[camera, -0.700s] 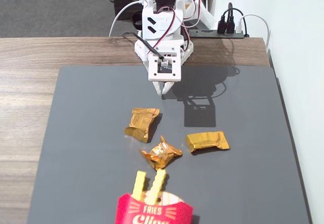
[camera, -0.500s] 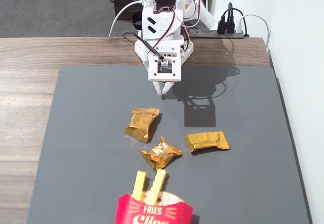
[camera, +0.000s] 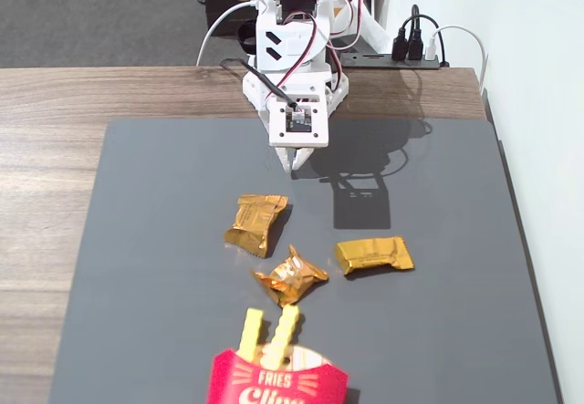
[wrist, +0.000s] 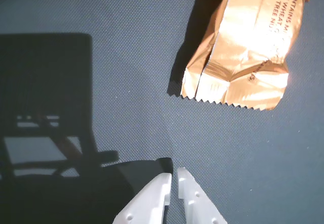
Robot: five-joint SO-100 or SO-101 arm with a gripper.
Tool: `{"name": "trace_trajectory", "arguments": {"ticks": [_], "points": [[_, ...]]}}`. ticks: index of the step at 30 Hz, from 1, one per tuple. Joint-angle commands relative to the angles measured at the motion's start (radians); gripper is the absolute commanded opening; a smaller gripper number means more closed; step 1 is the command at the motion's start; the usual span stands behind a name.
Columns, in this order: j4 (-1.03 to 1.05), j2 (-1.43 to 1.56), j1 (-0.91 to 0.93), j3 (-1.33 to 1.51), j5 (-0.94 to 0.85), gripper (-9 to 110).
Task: Grab a fry
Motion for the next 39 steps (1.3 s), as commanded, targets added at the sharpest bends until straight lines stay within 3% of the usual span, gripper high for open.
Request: {"name": "trace_trajectory", "arguments": {"ticks": [1,10,39], "points": [[-0.051,-0.043,0.008,-0.009,0.002,1],[-0.081,-0.290,0.015,-0.199,0.054,1],[0.006,-1.341,0.023,-1.250,0.275,0]]}}
